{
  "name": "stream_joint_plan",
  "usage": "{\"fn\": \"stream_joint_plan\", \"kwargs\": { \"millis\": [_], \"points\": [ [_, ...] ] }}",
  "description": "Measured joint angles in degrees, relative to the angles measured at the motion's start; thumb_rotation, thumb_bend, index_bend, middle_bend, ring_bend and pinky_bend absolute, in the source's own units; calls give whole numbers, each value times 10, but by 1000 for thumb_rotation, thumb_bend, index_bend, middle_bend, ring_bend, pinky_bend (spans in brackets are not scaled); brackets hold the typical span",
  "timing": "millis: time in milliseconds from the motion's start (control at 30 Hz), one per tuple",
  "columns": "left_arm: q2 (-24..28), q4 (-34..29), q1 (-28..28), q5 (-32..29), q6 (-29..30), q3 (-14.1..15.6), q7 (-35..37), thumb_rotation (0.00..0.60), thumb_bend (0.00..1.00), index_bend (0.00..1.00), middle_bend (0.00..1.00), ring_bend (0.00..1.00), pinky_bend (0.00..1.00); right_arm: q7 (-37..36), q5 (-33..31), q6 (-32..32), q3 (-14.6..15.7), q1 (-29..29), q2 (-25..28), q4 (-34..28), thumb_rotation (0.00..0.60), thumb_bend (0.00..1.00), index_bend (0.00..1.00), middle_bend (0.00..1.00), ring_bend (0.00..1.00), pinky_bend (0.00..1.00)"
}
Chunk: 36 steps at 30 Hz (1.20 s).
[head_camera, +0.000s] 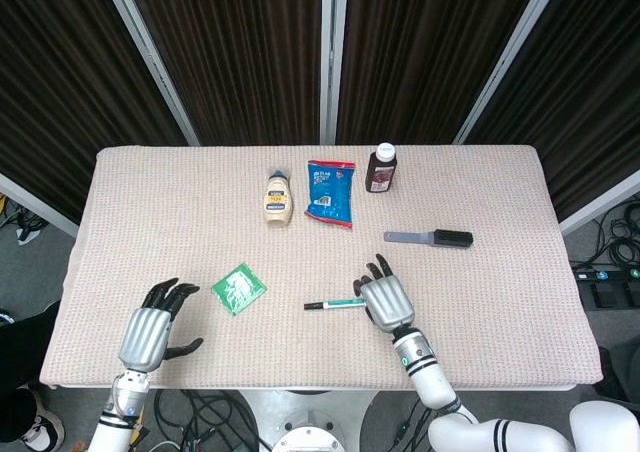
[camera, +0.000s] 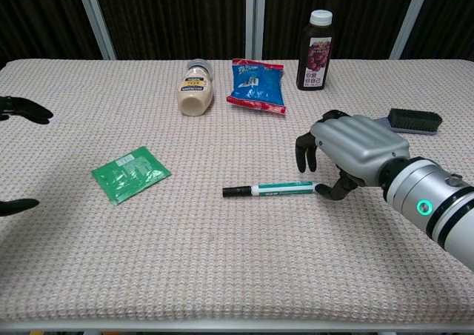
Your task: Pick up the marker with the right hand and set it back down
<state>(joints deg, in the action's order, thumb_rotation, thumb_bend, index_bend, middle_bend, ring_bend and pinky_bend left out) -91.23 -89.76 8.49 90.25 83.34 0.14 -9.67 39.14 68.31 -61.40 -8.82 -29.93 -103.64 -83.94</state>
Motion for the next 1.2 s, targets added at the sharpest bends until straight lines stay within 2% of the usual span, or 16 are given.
{"fn": "stream_joint_plan", "kwargs": {
  "millis": [333, 1200],
  "points": [
    [4, -7, 1, 3, -1, 4, -1, 600, 85, 221, 207, 106, 156, -17, 4, -15, 9, -4, -18, 12, 600, 230, 487, 471, 183, 58],
    [5, 5, 0, -12, -12, 6, 32, 600, 84, 221, 207, 106, 156, 48, -51, -14, 7, -30, -54, 37, 600, 249, 488, 473, 186, 65]
  ]
}}
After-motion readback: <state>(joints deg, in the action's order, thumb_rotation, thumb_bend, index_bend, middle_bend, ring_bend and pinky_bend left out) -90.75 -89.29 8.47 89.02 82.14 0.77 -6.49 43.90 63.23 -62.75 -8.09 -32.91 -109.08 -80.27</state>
